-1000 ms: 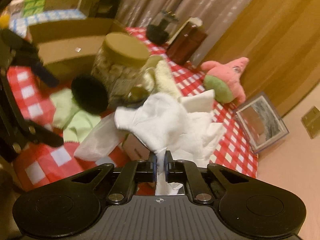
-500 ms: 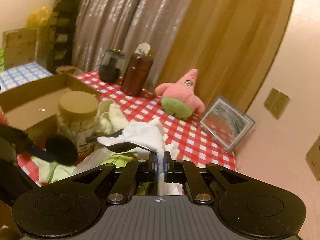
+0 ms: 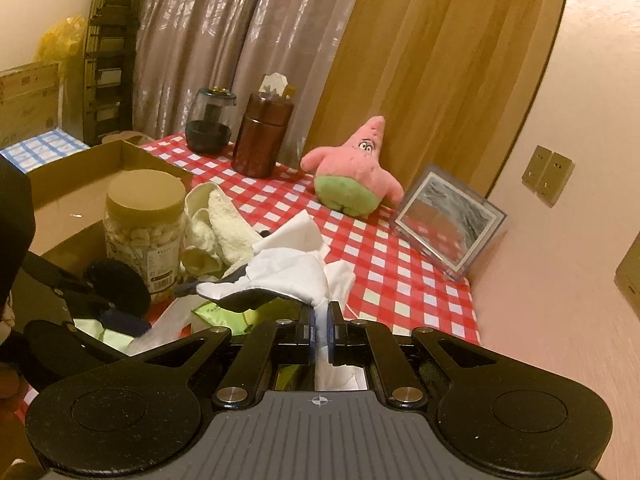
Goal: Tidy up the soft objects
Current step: 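Grasp the clear plastic bag with the left gripper while the right gripper lifts the white cloth, then carry both items into the cardboard box and open both grippers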
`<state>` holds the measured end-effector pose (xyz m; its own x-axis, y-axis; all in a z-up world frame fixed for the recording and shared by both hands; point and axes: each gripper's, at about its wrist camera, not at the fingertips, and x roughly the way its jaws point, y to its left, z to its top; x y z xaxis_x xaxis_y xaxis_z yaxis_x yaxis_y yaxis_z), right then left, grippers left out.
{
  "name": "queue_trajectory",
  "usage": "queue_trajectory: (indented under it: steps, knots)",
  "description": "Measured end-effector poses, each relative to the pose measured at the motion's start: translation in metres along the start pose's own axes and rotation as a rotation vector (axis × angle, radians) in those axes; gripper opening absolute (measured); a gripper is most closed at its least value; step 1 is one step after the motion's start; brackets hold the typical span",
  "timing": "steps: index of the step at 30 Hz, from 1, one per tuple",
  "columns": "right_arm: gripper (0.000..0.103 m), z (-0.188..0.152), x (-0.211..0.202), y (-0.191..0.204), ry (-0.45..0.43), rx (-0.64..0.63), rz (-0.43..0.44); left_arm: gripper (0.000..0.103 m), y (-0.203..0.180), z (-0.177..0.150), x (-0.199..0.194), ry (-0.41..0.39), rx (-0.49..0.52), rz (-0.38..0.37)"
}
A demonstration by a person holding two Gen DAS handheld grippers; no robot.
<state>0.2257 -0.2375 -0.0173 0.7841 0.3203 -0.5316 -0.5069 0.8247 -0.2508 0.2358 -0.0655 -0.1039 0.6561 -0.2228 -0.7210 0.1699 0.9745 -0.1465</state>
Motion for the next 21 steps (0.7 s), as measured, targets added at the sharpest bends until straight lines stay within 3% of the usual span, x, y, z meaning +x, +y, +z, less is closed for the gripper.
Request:
queue_trajectory:
  steps: [1,6,21]
  knots:
    - [0.006,0.000,-0.002,0.000,-0.002,0.003,-0.001,0.019,0.001,0.001,-0.003,-0.003,-0.008,-0.004]
    - [0.006,0.001,-0.014,0.001,-0.012,0.014,-0.006,0.011,0.006,0.005,-0.023,-0.028,-0.045,-0.023]
    - [0.006,0.022,-0.066,0.011,-0.077,0.063,-0.021,0.009,0.012,0.009,-0.124,-0.111,-0.079,-0.057]
